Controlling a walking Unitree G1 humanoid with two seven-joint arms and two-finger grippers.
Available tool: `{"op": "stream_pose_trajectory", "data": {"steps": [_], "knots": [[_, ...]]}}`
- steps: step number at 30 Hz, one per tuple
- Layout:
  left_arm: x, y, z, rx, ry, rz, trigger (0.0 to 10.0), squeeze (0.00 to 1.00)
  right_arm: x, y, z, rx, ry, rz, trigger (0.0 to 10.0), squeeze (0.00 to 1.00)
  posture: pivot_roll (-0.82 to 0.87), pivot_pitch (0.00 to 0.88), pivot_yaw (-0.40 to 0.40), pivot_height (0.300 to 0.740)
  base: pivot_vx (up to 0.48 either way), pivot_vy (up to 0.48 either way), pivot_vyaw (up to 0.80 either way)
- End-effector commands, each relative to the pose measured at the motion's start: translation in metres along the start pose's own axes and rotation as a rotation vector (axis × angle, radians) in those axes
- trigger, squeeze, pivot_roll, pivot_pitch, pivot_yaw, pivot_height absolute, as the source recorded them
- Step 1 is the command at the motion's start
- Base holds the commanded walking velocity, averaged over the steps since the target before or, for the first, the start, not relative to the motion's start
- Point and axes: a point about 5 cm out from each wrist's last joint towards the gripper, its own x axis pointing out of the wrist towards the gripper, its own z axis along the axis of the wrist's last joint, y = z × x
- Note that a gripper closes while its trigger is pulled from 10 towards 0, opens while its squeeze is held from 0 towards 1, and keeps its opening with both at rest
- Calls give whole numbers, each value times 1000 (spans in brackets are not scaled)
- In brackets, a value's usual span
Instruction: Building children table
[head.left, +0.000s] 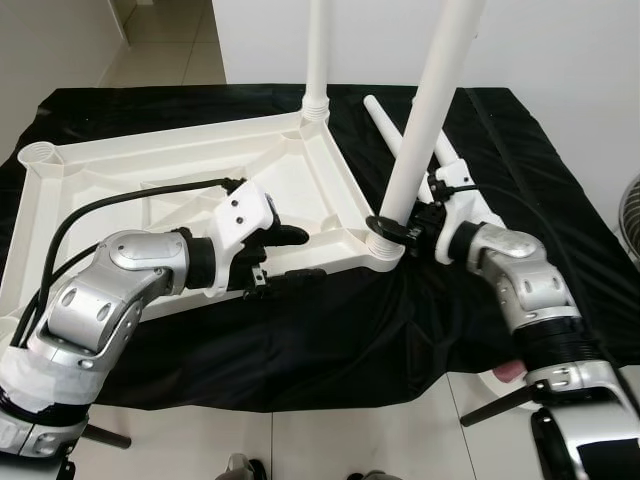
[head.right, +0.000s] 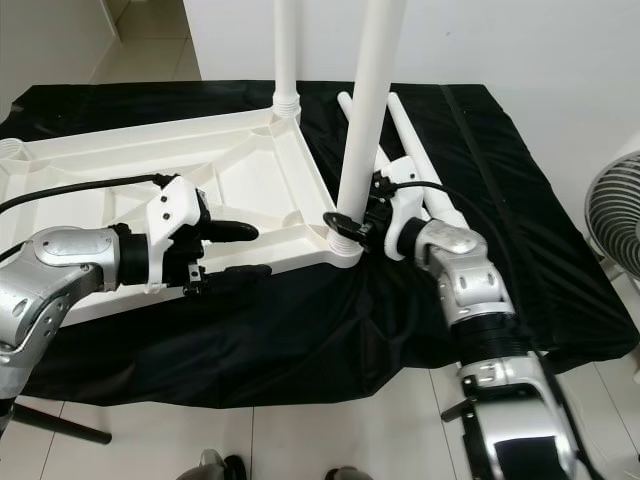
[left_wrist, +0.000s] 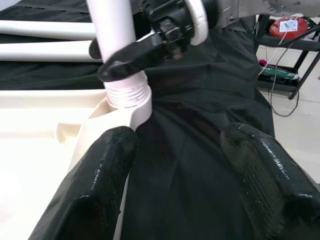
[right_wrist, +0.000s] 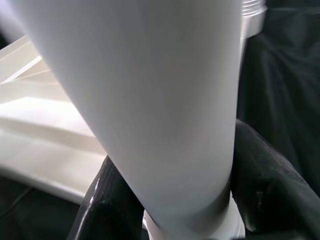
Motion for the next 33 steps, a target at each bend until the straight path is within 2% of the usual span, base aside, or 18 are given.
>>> {"op": "stream_pose_trajectory", "data": {"steps": [1,2,4,6,7,9,11,12,15,21,22,23,24,25,26,29,30,33], "knots": [[-2,-2,0,-2,3,0,10000,0,-3,-2,-35,97,146,-196,0,0,7,149,30,740,0,0,0],[-2,-3,-1,-3,3,-1,10000,0,-5,-2,-39,116,161,-281,0,0,2,151,33,740,0,0,0],[-1,-3,-1,-3,3,-2,10000,0,-6,-3,-41,125,168,-332,0,0,2,151,33,740,0,0,0],[0,-3,0,-5,-1,-10,10000,0,-12,-2,-51,186,199,-511,0,0,-2,152,35,740,0,0,0],[0,-3,0,-5,-1,-10,10000,0,-12,-2,-51,186,199,-511,0,0,-2,152,35,740,0,0,0],[1,-3,0,-7,-4,-14,10000,0,-15,0,-57,228,223,-592,0,0,-2,152,35,740,0,0,0],[2,-3,-1,-6,-3,-16,10000,0,-16,8,-59,248,216,-696,0,0,-4,153,36,740,0,0,0],[2,-3,-1,-6,-3,-16,10000,0,-16,8,-59,248,216,-696,0,0,-4,153,36,740,0,0,0],[2,-3,-1,-7,-3,-18,10000,0,-18,17,-62,314,195,-856,0,0,-4,153,36,740,0,0,0],[2,-3,-1,-7,-3,-18,10000,0,-18,19,-60,322,193,-895,0,0,-4,153,36,740,0,0,0],[2,-3,-1,-9,-4,-12,10000,0,-13,22,-51,311,133,-899,0,0,-5,159,32,740,0,0,0],[2,-3,-1,-9,-4,-12,10000,0,-13,22,-51,311,133,-899,0,0,-5,159,32,740,0,0,0],[1,-2,-1,-10,-4,-6,10000,0,-10,24,-44,311,83,-897,1725,0,-4,159,32,740,0,0,0],[1,-2,-1,-11,-5,-1,10000,0,-7,25,-39,312,48,-880,4392,0,-4,159,32,740,0,0,0],[1,-2,-1,-12,-6,4,10000,0,-6,26,-35,286,26,-875,10000,0,-4,158,29,740,0,0,0],[1,-2,-1,-13,-7,6,10000,0,-6,26,-32,254,19,-874,10000,0,-4,158,29,740,0,0,0],[1,-1,-1,-12,-9,9,10000,0,-4,31,-31,251,10,-827,10000,1000,-6,158,28,740,0,0,0],[2,-1,0,-12,-10,12,10000,0,-2,36,-28,245,-3,-786,10000,1000,-6,158,28,740,0,0,0]]}}
